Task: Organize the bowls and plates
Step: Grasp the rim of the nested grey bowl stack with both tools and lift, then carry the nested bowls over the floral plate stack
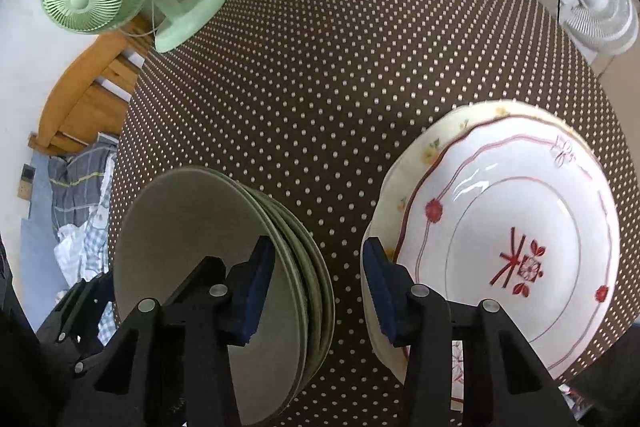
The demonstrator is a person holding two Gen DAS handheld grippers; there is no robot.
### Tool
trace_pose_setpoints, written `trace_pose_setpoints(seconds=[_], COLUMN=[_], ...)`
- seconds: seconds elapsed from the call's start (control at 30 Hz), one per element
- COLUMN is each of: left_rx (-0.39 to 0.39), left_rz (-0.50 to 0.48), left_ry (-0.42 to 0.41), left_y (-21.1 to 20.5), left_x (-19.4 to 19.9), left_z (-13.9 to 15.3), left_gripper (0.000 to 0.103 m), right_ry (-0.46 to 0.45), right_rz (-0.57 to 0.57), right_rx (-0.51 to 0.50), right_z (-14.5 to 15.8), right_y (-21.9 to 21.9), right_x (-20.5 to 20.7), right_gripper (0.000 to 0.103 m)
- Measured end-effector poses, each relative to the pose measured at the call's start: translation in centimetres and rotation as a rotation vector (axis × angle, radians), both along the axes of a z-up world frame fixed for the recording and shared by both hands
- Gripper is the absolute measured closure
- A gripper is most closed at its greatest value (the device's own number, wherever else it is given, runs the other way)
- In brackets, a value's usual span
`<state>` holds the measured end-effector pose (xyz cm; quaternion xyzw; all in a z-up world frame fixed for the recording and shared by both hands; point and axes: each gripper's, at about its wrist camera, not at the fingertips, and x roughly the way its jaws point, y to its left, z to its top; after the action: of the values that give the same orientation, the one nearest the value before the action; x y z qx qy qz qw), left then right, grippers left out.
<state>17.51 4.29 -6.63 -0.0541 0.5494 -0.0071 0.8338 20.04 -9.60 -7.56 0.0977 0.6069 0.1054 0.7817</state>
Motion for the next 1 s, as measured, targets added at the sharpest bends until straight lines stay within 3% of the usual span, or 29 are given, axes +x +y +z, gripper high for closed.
trace_pose_setpoints(seconds=[0.33,0.43,0.57,1.0], left_rx=[-0.036,-0.05,-0.04,-0.084], left_rz=[-0.018,-0.03,-0.042,-0.034], left_ry=[0.013,0.005,-0.008,0.017], left_y=[0.0,-0.2,-0.5,0.6], left_x=[-0.1,-0.1,-0.2,-0.6], left_z=[-0.7,-0.7,-0.5,-0.3], left_gripper=[0.037,0.047,0.051,0.053], right_ry=[0.03,0.029,0.026,0.023], right_rz=[0.021,0.023,0.018,0.019], right_rx=[0.035,0.039,0.04,-0.017], right_z=[-0.9,-0.9,-0.7,-0.2], right_y=[0.0,0.1,0.1,2.1], right_x=[-0.2,-0.2,-0.2,-0.5], right_gripper=[0.062,0.062,0.069,0.069])
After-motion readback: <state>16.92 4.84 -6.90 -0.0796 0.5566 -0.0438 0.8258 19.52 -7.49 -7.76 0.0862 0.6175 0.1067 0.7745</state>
